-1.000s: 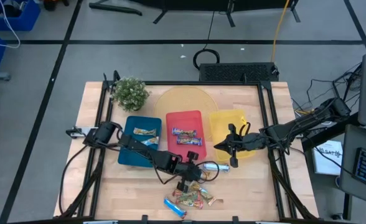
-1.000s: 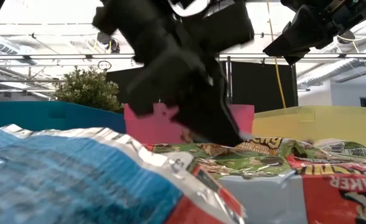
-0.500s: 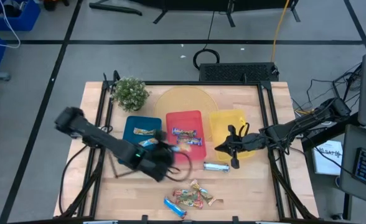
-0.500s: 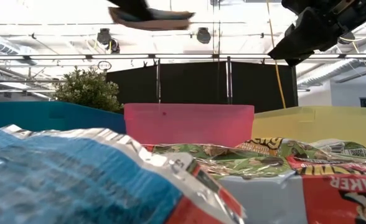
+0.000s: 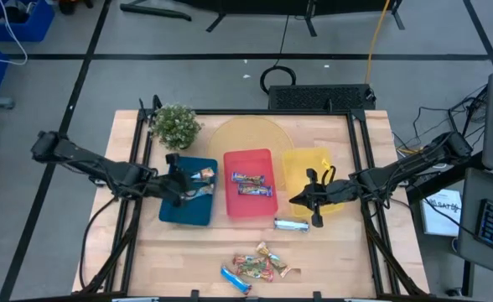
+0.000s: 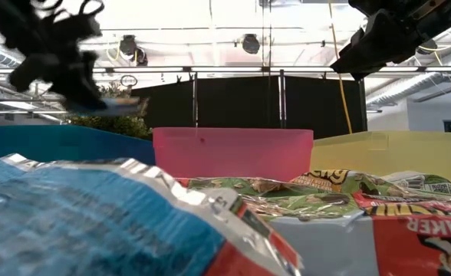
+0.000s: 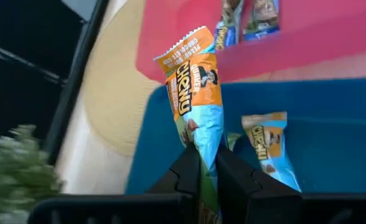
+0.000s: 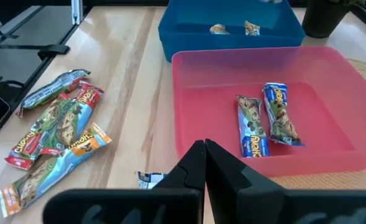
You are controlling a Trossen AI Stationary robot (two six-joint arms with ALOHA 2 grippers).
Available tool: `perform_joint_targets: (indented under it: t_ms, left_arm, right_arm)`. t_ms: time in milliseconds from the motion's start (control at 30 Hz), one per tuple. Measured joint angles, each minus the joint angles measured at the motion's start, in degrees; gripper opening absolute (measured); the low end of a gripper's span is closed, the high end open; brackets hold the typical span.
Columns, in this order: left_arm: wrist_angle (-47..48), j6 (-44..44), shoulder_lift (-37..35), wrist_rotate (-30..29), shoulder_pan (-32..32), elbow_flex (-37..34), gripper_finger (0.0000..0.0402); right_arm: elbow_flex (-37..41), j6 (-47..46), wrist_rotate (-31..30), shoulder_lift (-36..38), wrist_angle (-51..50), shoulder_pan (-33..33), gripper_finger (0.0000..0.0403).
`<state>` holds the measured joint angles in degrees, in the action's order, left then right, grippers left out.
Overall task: Pick and place Granola Bars by type
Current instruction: Put the yellow granola bar into the blue bin
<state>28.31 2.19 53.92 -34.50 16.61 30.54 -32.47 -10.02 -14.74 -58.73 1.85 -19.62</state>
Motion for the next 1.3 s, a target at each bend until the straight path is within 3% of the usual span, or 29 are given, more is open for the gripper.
perform_joint_targets:
  t_ms: [300, 700, 800, 1033, 1100, 1300]
  left_arm:
    - [-10.4, 4.0, -1.2, 3.1, -7.9, -8.3, 0.0033]
    - [-16.1, -4.6, -0.7, 7.4, -11.5, -14.5, 0.0025]
    - [-16.5, -5.1, -0.7, 9.0, -12.3, -14.9, 0.0036]
    - [-15.8, -6.6, -0.7, 8.7, -12.4, -14.9, 0.0019]
    - [-15.7, -6.2, -0.7, 8.5, -12.4, -14.9, 0.0031]
    - [-15.1, -4.6, -0.7, 7.0, -12.4, -14.9, 0.0132]
  right_arm:
    - [0.0, -1.0, -0.1, -3.1, 3.3, 0.1, 0.0]
    - [0.0, 0.1, 0.0, -8.8, 5.2, 0.0, 0.0]
    - [0.0, 0.2, 0.0, -9.7, 5.3, 0.0, 0.0]
    - [0.0, 0.2, 0.0, -10.6, 7.9, 0.0, 0.0]
    - [0.0, 0.2, 0.0, -10.6, 8.3, 0.0, 0.0]
    - [0.0, 0.2, 0.1, -10.6, 9.8, 0.0, 0.0]
